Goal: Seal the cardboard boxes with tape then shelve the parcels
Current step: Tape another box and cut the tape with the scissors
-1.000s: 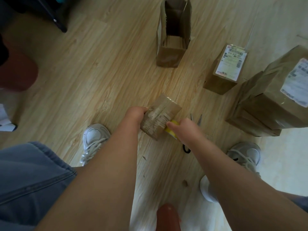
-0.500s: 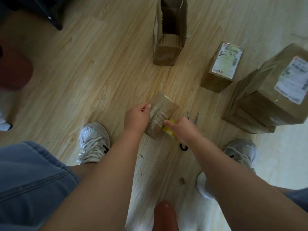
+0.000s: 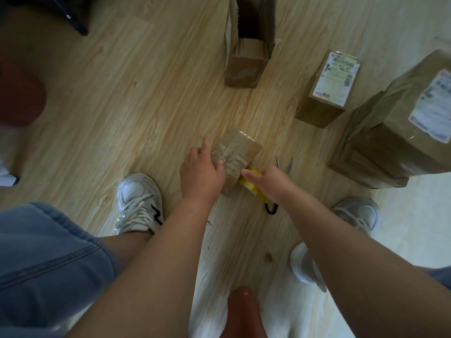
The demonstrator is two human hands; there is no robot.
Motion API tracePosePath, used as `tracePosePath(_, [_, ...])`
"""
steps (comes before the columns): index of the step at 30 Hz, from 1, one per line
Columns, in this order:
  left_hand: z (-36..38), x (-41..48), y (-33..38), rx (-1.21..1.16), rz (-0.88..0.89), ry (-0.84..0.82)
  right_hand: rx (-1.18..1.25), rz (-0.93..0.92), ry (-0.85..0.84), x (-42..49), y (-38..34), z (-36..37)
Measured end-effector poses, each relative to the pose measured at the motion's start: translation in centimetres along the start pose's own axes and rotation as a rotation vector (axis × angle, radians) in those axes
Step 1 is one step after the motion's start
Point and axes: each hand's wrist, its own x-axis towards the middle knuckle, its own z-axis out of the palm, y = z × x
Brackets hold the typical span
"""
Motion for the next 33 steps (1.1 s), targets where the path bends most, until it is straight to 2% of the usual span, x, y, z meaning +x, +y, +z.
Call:
tracePosePath(2, [-0.2, -1.6, 0.2, -0.003, -0.002, -0.074, -0.019, 0.009, 0.005, -0.4, 0.1, 0.0])
tracePosePath(5, [0.3, -2.9, -0.4, 0.115, 0.002, -0.282, -0.047, 0.008, 0.008, -0.9, 0.1, -0.2])
tracePosePath(7, [0.3, -2.5, -1.1, 0.154, 0.004, -0.281, -0.065, -0.012, 0.003, -1.4, -0.2, -0.4])
tracePosePath(10, [-0.4, -1.4, -1.8, -0.026, -0.052, -0.288, -0.042, -0.079, 0.0, -2.1, -0.6, -1.2])
tracePosePath(13, [-1.6, 0.1, -2.1, -0.221, -0.103, -0.368, 0.01, -0.144, 0.009, -2.7, -1.1, -2.5])
tracePosePath(16, [-2.5, 1.2, -2.6, -0.391, -0.18, -0.416, 0.132, -0.147, -0.053, -3.0, -1.5, -3.9])
tracePosePath(19, [-3.1, 1.5, -3.2, -0.652, -0.268, -0.406, 0.247, -0.163, -0.138, -3.2, -1.7, -5.0])
tracePosePath(22, [-2.8, 1.2, -3.3, -0.878, -0.345, -0.364, 0.251, -0.19, -0.13, -3.4, -2.2, -4.7])
tracePosePath(28, [-2.2, 0.8, -3.9, -0.855, -0.351, -0.312, 0.207, -0.238, -0.018, -3.9, -3.3, -3.5])
tracePosePath(30, [-2.2, 0.7, -4.2, -0.873, -0.368, -0.307, 0.118, -0.238, 0.048, -3.5, -3.5, -3.2])
tracePosePath(33, [-2.2, 0.8, -5.1, -0.929, -0.428, -0.294, -0.204, -0.177, 0.159, -3.1, -2.1, -2.5])
